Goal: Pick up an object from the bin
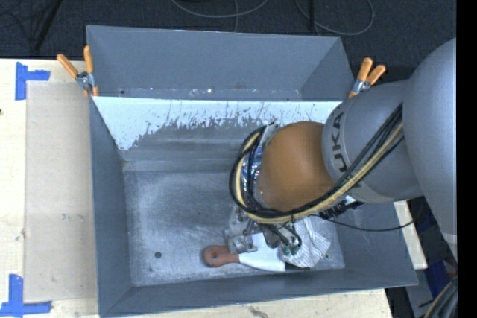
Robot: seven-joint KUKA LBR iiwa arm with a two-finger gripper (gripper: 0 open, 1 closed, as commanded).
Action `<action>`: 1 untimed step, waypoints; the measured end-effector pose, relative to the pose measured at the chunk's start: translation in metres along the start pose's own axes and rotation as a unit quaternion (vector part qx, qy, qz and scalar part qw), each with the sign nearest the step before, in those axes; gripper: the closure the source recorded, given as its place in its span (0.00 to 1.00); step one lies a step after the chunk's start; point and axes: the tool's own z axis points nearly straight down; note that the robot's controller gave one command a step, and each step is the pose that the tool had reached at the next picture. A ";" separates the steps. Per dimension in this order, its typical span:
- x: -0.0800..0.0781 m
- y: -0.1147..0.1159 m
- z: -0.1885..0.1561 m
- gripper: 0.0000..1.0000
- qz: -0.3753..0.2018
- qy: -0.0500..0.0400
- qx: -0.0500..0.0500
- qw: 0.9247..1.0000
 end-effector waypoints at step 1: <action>0.000 0.007 -0.075 0.00 -0.027 0.004 0.000 1.000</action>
Offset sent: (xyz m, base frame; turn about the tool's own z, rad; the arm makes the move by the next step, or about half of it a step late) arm 0.0000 0.0000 0.0000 0.0000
